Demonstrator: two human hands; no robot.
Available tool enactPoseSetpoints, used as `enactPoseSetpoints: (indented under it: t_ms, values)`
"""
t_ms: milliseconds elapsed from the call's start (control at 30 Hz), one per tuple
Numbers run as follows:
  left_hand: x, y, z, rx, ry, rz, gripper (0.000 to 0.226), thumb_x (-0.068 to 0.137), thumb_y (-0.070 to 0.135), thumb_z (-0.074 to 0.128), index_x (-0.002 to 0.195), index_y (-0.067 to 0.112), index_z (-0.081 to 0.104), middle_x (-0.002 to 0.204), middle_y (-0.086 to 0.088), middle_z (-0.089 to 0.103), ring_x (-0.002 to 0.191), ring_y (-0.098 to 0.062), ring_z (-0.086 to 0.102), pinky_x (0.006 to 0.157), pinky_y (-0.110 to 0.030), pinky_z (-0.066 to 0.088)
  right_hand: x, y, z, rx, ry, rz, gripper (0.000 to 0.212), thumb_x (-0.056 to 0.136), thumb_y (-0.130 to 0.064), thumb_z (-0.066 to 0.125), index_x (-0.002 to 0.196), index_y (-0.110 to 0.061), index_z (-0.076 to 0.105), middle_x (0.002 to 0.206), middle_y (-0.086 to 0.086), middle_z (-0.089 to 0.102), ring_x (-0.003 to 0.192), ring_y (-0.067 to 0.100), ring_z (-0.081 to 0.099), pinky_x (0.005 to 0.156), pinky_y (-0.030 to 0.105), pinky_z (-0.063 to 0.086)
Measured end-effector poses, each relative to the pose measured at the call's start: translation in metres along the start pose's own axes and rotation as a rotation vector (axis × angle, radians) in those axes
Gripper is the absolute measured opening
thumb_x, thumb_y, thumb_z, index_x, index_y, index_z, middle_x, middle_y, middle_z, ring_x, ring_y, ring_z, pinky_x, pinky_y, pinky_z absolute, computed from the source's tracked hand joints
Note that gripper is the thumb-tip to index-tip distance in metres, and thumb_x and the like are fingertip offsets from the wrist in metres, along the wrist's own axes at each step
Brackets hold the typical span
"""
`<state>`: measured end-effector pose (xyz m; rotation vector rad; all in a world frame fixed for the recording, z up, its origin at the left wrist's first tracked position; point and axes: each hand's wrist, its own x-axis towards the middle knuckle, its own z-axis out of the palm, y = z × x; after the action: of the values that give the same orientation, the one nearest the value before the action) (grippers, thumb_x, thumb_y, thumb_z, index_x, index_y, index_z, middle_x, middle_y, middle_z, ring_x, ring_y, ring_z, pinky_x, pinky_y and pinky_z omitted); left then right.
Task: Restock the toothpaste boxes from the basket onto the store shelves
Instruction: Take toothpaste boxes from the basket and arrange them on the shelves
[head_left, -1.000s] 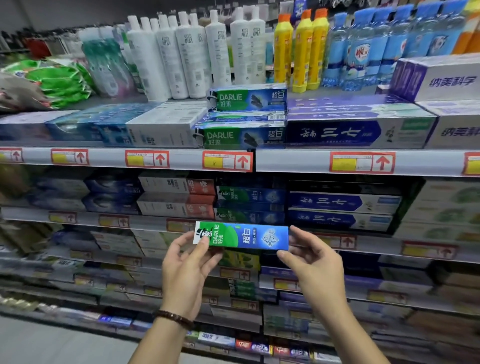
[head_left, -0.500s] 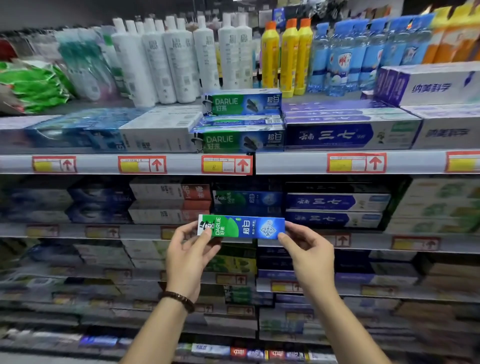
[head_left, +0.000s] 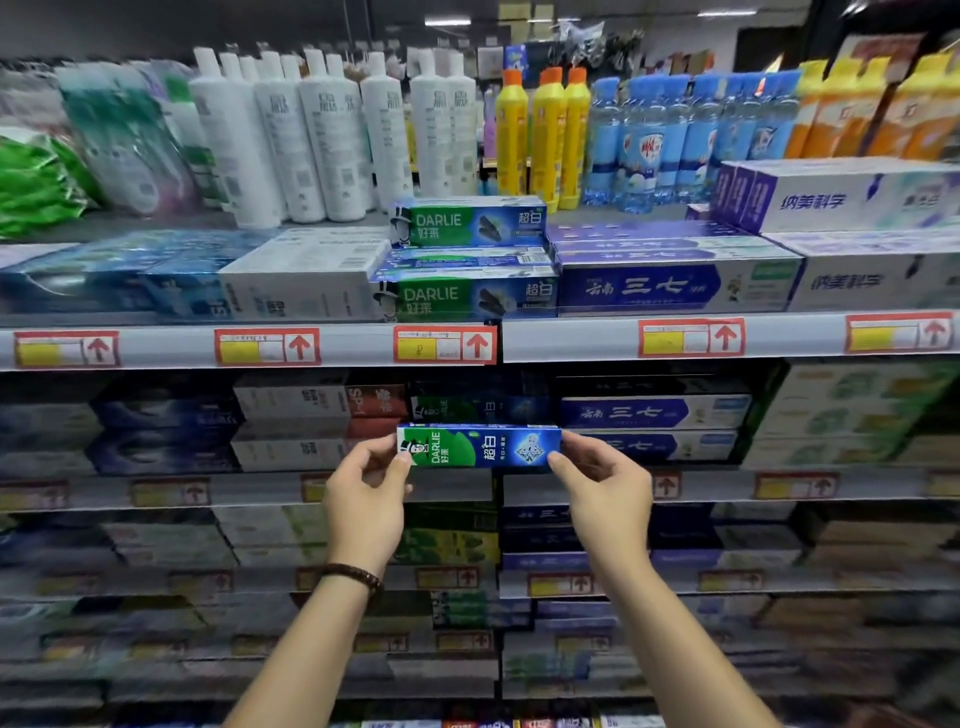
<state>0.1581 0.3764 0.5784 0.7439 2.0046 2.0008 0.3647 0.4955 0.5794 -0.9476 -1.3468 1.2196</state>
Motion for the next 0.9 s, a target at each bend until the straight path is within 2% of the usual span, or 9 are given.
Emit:
enactPoseSetpoints:
  t_ms: [133,300,433,500,633,767,900]
  values:
    - [0.009,0.0,0.003,0.068,-0.006,0.022,0.015,0.096,0.016,0.076,0.104,0.029,0.074,0.096,0.006,0.077,0.086,-0.016,0.075,0.075,-0.04,0.066,0.007,-0.001,0.004,-0.025,0.049,-0.009,0.024,0.09,-0.011,0.084,0.1,-0.033,0.081,0.093,-0.018,0.08,0.092,0.0,0.075,0.089,0.027,0.061]
    - [0.023,-0.002,0.007,0.232,0.006,0.075,0.012,0.092,0.027,0.08,0.094,0.033,0.07,0.086,0.007,0.076,0.082,-0.017,0.073,0.075,-0.04,0.063,0.017,0.0,0.01,-0.137,0.129,-0.016,0.016,0.088,-0.022,0.088,0.094,-0.034,0.079,0.082,-0.016,0.078,0.082,0.0,0.072,0.084,0.031,0.062]
    - [0.026,0.002,0.008,0.371,0.032,0.123,0.011,0.093,0.029,0.078,0.098,0.023,0.071,0.08,0.002,0.072,0.077,-0.021,0.069,0.065,-0.033,0.054,0.021,0.003,0.016,-0.178,0.158,-0.016,0.015,0.087,-0.022,0.088,0.092,-0.034,0.079,0.081,-0.016,0.077,0.08,-0.003,0.071,0.083,0.031,0.062]
    - [0.026,0.005,0.008,0.414,0.041,0.142,0.012,0.094,0.026,0.077,0.101,0.018,0.071,0.083,0.002,0.07,0.077,-0.02,0.065,0.066,-0.03,0.047,0.023,0.006,0.019,-0.19,0.16,-0.025,0.015,0.087,-0.021,0.088,0.091,-0.034,0.08,0.081,-0.016,0.078,0.08,0.0,0.072,0.082,0.032,0.063]
    - [0.03,0.005,0.01,0.483,0.036,0.172,0.015,0.093,0.022,0.078,0.086,0.013,0.068,0.068,0.002,0.065,0.064,-0.017,0.059,0.056,-0.028,0.041,0.025,0.009,0.021,-0.24,0.175,-0.014,0.011,0.088,-0.021,0.086,0.091,-0.031,0.081,0.079,-0.015,0.077,0.079,0.003,0.072,0.079,0.032,0.062]
    - [0.031,0.008,0.009,0.496,0.034,0.178,0.013,0.09,0.014,0.08,0.09,0.003,0.072,0.065,0.012,0.053,0.066,-0.026,0.058,0.068,-0.034,0.048,0.025,0.008,0.022,-0.263,0.181,0.002,0.012,0.089,-0.021,0.085,0.09,-0.032,0.08,0.08,-0.015,0.076,0.079,0.004,0.071,0.078,0.031,0.062]
    - [0.035,0.006,0.007,0.545,0.02,0.192,0.024,0.087,0.012,0.081,0.073,0.015,0.062,0.059,0.005,0.059,0.059,-0.026,0.059,0.066,-0.034,0.05,0.027,0.007,0.023,-0.288,0.193,0.012,0.011,0.089,-0.019,0.084,0.087,-0.028,0.079,0.078,-0.015,0.075,0.079,0.007,0.071,0.078,0.033,0.06]
